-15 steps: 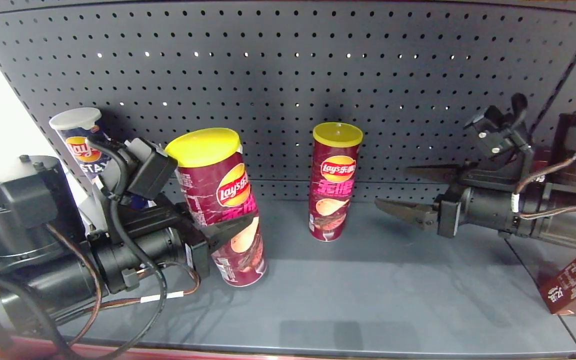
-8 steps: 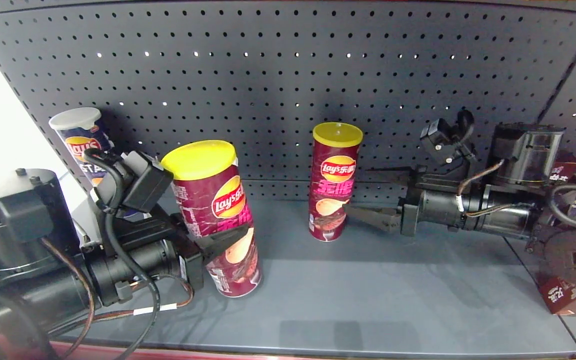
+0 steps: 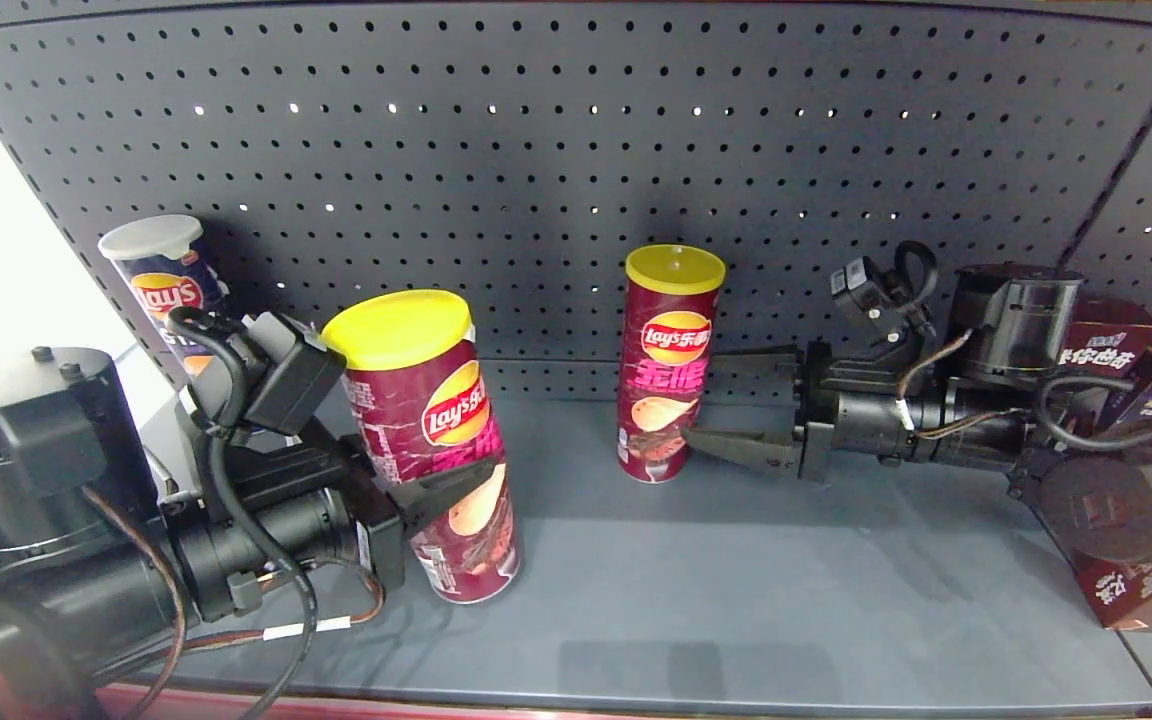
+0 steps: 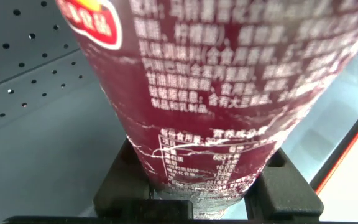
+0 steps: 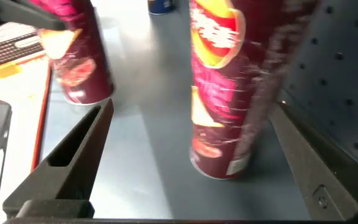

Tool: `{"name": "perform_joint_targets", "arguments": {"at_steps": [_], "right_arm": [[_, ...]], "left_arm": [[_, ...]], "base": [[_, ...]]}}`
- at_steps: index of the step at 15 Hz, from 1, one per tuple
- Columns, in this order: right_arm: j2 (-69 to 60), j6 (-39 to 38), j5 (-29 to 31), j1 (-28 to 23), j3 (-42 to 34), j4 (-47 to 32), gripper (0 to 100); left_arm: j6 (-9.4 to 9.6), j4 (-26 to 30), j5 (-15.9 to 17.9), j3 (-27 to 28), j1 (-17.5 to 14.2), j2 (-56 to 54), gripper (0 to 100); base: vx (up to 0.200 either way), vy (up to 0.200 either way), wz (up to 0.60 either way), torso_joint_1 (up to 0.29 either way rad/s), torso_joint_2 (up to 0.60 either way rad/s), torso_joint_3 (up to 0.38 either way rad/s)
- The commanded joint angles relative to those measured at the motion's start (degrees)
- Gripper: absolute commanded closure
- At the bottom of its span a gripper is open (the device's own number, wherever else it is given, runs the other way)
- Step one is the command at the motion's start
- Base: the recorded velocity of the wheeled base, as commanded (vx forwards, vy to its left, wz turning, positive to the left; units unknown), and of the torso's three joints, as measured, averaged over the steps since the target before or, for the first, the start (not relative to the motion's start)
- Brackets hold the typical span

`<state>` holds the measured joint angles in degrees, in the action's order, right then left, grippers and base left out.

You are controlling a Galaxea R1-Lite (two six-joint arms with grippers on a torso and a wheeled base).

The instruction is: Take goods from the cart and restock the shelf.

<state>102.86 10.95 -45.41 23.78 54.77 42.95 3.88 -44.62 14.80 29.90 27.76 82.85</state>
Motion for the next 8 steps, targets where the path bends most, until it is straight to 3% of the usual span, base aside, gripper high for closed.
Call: {"name": "perform_joint_targets", "arguments": {"at_steps": [1, 8], "right_arm": [[2.08, 0.04, -0.12, -0.40, 1.83, 0.03, 0], [7.35, 0.13, -1.00, 0.03, 5.70, 0.12, 0]], "left_arm": [[-0.01, -0.03, 0.05, -0.55, 0.02, -0.23, 100], [-0.01, -0.12, 0.05, -0.99, 0.02, -0.41, 100]], "base": [[0.000, 0.000, 0.00, 0.000, 0.00, 0.000], [0.000, 0.000, 0.00, 0.000, 0.00, 0.000]]}}
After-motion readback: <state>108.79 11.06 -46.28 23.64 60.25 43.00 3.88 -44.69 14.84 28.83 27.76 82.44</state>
